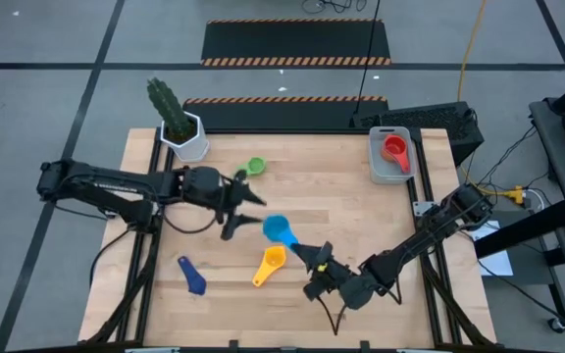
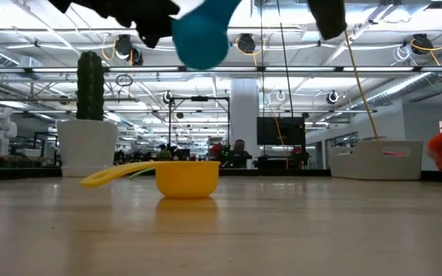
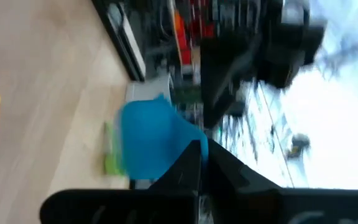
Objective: Nest measuring cups in basket
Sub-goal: Stack the light blue measuring cup on top of the orange measuring cup in the gray bin
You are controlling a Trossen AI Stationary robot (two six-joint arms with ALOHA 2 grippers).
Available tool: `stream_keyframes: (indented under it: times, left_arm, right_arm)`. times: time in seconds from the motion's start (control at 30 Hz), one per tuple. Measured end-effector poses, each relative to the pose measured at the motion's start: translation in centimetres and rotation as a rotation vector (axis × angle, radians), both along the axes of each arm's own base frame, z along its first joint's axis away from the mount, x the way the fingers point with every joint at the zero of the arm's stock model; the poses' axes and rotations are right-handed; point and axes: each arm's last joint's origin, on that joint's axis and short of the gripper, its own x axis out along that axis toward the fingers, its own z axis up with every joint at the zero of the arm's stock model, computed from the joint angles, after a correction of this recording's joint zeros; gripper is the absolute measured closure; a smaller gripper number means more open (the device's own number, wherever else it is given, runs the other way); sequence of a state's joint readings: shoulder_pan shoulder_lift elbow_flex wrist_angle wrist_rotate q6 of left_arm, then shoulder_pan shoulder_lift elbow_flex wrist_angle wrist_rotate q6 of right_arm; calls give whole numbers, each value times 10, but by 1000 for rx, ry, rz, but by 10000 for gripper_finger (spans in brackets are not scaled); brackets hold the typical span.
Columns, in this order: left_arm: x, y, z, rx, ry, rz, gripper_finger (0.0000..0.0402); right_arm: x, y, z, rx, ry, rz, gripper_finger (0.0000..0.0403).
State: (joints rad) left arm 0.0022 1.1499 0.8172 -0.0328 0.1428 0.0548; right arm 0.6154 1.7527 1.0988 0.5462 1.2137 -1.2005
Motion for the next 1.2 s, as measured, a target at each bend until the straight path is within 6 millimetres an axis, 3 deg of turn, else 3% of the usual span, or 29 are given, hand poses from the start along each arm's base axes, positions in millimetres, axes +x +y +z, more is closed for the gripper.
stream_keyframes:
  times: [0.23, 0.5, 0.7, 0.93, 1.2]
  left_arm:
    - [-6, 7, 22, 13, -164, 89, 181]
    - [-21, 8, 38, 10, -254, 99, 181]
    - [-29, 11, 43, 35, -267, 109, 181]
    - [-35, 19, 45, 46, -257, 146, 181]
    - [-41, 34, 41, 78, -201, 206, 181]
  right_arm:
    - [3, -11, -1, 90, -91, -144, 403]
    - [11, -42, 10, 290, -254, -224, 403]
    - [9, -94, 36, 417, -321, -239, 403]
    - [-21, -166, 33, 507, -382, -346, 403]
    - [-69, -193, 11, 331, -351, -583, 403]
